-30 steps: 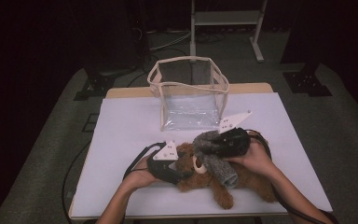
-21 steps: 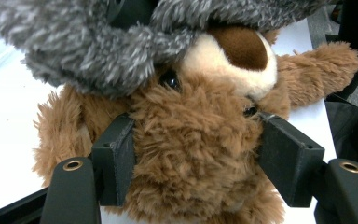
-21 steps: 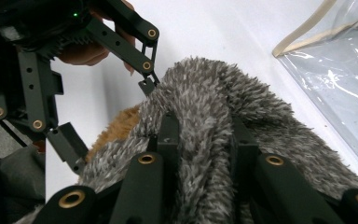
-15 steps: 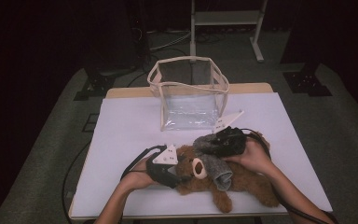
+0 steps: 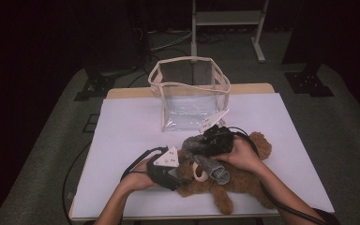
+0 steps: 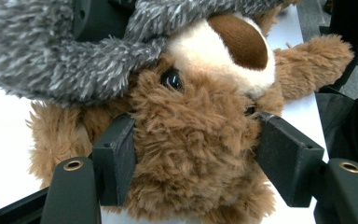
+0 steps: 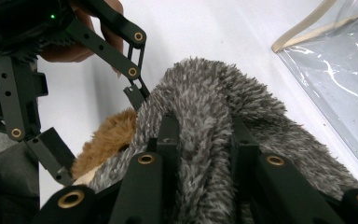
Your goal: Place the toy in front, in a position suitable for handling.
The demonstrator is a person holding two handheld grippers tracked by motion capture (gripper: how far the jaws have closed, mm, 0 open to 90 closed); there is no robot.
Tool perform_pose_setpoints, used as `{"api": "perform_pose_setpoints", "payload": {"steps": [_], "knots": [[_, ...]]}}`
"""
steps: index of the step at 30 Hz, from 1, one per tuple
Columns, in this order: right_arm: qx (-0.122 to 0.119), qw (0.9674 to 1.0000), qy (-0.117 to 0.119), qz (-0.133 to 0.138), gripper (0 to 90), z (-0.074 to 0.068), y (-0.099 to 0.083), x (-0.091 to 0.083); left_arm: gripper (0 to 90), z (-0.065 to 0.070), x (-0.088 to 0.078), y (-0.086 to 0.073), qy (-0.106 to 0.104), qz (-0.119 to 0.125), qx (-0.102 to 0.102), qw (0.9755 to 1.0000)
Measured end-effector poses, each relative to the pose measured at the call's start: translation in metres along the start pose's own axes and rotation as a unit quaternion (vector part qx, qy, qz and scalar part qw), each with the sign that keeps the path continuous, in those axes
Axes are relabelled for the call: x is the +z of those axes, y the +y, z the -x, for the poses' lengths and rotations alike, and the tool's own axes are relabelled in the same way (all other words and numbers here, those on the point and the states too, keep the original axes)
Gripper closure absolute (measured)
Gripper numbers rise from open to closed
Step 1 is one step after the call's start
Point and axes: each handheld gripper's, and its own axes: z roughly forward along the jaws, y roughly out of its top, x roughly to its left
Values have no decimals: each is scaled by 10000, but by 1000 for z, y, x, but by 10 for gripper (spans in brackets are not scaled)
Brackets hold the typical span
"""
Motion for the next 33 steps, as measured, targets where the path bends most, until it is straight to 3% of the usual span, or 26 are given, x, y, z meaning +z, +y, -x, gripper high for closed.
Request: {"api": "perform_pose_setpoints", "payload": {"steps": [5, 9, 12, 15, 17, 19, 21, 22, 25, 26, 29, 32, 33], "knots": [[101, 9999, -109, -47, 710, 3, -11, -13, 333, -1, 1, 0, 37, -4, 11, 10000], [238, 9996, -120, 72, 710, 6, -21, -23, 332, -1, 3, 3, 62, -2, 8, 10000], [110, 9996, 1, 263, 709, 1, -12, -15, 332, -1, 2, 2, 13, 24, -9, 10000], [-72, 9998, -37, 198, 708, -2, -7, -7, 332, -5, 0, -3, -50, 127, -57, 9999], [-65, 9997, -55, 208, 709, -2, -7, -8, 332, -5, 0, -4, -36, 140, -52, 9999], [4, 9996, -126, 250, 709, 0, -13, -15, 330, -6, 1, -3, 149, 126, -51, 9998], [77, 9993, -190, 321, 709, -2, -19, -24, 323, -7, 1, -3, 198, 144, -89, 9997], [101, 9991, -226, 356, 709, -4, -23, -28, 323, -8, 2, -3, 289, 220, -234, 9991], [123, 9987, -221, 439, 709, -6, -30, -38, 323, -10, 2, -2, 384, 261, -295, 9985], [144, 9986, -206, 457, 709, -9, -36, -46, 322, -13, 1, -2, 519, 306, -399, 9974], [136, 9987, -250, 434, 708, -14, -44, -52, 323, -16, 0, -2, 651, 389, -544, 9956], [72, 9984, -370, 418, 707, -16, -48, -53, 329, -19, -2, -1, 917, 523, -733, 9917], [55, 9982, -431, 414, 707, -16, -48, -52, 340, -19, -3, 0, 861, 498, -702, 9926]]}}
